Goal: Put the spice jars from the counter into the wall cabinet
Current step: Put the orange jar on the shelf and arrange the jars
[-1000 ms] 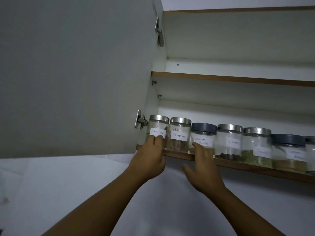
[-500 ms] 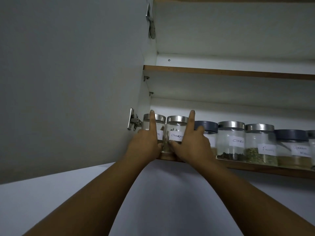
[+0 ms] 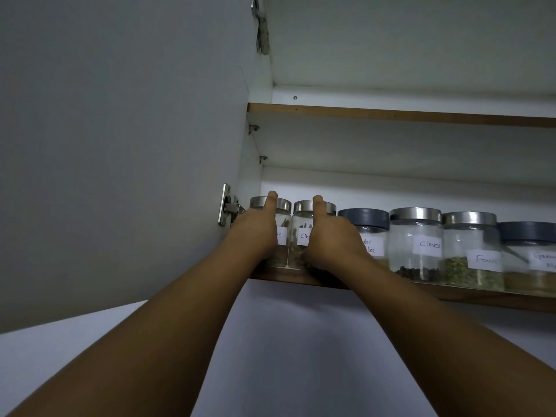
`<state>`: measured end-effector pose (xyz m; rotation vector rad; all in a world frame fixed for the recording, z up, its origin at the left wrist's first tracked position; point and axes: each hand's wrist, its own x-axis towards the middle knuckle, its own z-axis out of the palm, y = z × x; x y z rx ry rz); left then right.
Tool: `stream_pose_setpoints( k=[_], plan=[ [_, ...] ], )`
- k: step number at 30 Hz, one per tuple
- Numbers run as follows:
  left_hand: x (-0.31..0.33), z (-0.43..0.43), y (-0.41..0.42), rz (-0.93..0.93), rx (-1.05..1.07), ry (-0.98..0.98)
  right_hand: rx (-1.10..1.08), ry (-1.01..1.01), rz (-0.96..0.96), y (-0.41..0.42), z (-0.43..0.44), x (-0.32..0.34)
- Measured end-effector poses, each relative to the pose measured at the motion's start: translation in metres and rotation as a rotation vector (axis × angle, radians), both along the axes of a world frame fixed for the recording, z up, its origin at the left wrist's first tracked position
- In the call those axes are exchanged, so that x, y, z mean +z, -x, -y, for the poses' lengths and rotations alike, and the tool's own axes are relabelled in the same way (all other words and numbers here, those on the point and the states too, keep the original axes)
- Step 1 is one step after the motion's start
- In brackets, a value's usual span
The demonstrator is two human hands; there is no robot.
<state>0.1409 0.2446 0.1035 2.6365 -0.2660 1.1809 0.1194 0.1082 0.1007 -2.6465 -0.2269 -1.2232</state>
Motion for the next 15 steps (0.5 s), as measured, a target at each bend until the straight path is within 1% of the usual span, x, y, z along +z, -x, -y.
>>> stream_pose_setpoints(
  k=[5,12,15],
  plan=[
    [-0.002,0.006,-0.013,0.014,-0.004,0.014,0.001,-0.004,0.025,-0.014,-0.002,0.0],
    [0.0,0.008,-0.036,-0.024,-0.001,0.026,0.025,-0.045,-0.01,-0.042,-0.006,0.001],
    [0.0,0.009,-0.05,-0.051,-0.02,0.047,0.02,-0.04,-0.059,-0.057,-0.006,0.003]
  ],
)
